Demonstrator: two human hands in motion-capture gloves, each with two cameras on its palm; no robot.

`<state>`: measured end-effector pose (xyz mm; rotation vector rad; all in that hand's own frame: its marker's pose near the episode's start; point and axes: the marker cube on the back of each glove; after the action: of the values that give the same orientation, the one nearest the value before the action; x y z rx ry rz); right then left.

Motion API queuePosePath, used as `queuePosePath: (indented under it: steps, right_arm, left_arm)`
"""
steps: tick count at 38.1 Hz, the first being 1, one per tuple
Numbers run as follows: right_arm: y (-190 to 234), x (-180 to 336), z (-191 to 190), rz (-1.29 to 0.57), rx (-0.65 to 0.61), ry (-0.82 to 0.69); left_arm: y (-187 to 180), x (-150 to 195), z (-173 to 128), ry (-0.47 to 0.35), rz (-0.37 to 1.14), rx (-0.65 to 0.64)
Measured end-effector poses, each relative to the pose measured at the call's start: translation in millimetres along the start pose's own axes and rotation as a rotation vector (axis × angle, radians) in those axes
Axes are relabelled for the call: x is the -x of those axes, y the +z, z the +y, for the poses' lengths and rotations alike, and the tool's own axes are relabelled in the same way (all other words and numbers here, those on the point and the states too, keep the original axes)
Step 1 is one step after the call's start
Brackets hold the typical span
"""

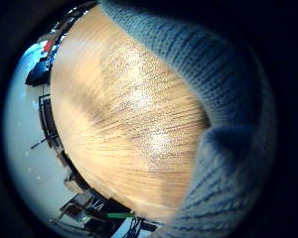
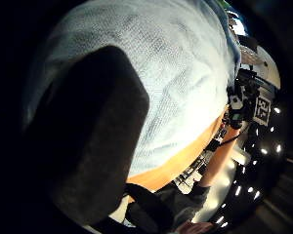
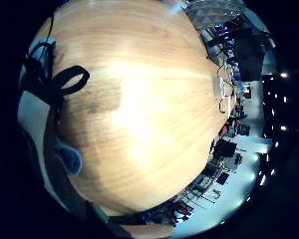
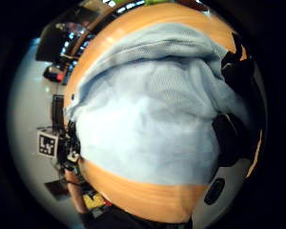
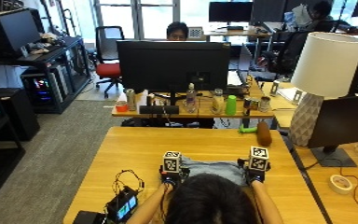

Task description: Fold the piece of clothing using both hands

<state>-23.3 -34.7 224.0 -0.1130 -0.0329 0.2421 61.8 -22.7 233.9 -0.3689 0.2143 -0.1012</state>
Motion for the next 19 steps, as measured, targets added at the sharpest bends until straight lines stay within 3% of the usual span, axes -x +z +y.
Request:
queuePosePath:
  steps: [5, 10, 17, 19]
  right_arm:
    - [-15.4, -7.8, 13.4, -0.114, 0.185, 0.065]
    - [-54.0, -10.2, 8.0, -0.232, 0.099, 0.058]
    - [-108.4, 20.4, -8.6, -0.334, -0.01, -0.085]
    - [-124.1, 45.1, -6.0, -0.426, -0.017, -0.191]
  left_arm:
    - [-1.2, -5.3, 4.0, -0.002, -0.007, 0.052]
    - [-2.5, -6.6, 6.3, -0.01, 0.0, 0.079]
    - [-4.1, -8.4, 7.4, -0.011, 0.026, 0.079]
    - [-4.2, -4.7, 9.2, -0.031, 0.013, 0.092]
